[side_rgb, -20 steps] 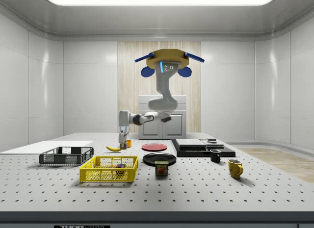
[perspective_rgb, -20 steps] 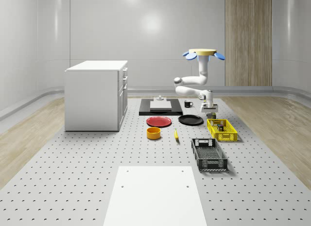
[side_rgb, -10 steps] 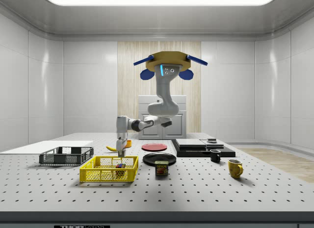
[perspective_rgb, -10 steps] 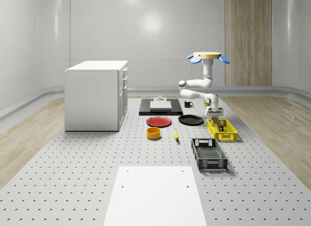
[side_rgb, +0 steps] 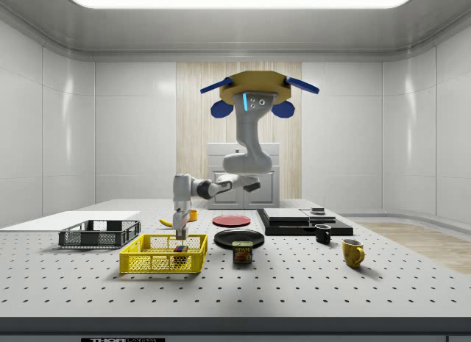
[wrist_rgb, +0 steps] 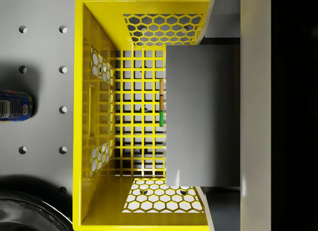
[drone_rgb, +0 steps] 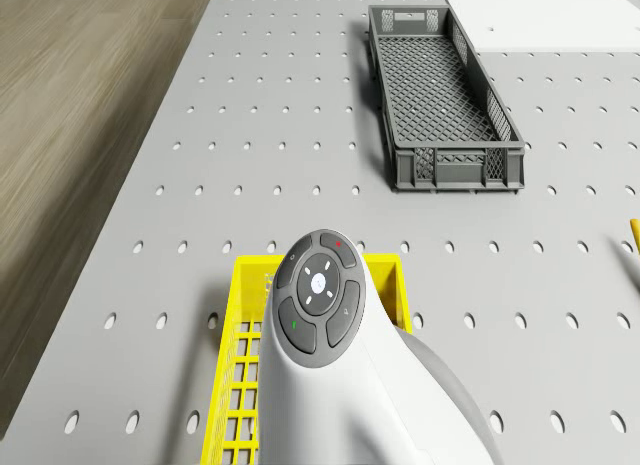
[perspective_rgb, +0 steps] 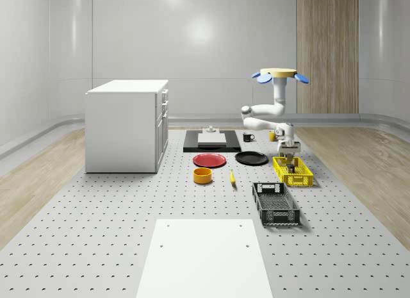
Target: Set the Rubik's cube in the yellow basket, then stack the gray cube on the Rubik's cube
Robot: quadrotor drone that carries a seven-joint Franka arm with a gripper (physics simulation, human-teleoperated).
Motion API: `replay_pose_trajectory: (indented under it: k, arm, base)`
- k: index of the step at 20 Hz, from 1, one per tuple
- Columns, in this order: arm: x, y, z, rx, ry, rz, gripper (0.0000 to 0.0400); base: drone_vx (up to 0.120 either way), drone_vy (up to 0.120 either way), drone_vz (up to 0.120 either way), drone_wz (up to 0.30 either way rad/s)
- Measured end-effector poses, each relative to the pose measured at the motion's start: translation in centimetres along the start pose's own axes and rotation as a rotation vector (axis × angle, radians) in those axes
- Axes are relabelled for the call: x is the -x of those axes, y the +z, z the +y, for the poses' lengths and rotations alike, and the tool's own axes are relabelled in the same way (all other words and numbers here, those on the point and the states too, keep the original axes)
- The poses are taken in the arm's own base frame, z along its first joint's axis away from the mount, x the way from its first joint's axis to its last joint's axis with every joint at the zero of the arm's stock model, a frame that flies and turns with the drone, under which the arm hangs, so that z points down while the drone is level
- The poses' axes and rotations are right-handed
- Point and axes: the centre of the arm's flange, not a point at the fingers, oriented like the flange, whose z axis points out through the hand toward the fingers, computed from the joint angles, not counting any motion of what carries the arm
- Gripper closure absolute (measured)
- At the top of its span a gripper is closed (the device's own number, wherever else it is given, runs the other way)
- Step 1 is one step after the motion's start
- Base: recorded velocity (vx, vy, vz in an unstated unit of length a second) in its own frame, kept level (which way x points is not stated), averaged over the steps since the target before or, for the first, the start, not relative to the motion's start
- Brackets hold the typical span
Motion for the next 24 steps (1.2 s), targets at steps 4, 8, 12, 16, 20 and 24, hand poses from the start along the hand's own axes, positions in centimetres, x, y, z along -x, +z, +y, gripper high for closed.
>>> replay_pose_trajectory:
  k: [4,8,12,16,20,24]
  arm:
    - [0.0,0.1,0.0,0.0,0.0,0.0,0.0149]
    - [0.0,1.1,0.0,0.0,0.0,0.0,0.0149]
    - [0.0,2.3,0.0,0.0,0.0,0.0,0.0149]
    - [0.2,3.1,-0.2,0.0,0.0,0.0,0.0149]
    - [0.4,3.7,-0.4,0.0,0.0,0.0,0.0149]
    - [0.5,4.0,-0.5,0.0,0.0,0.0,0.0107]
  base:
    - [0.0,0.0,0.0,0.0]
    - [0.0,0.0,0.0,0.0]
    - [0.0,0.0,0.0,0.0]
    - [0.0,0.0,0.0,0.0]
    - [0.0,0.0,0.0,0.0]
    - [0.0,0.0,0.0,0.0]
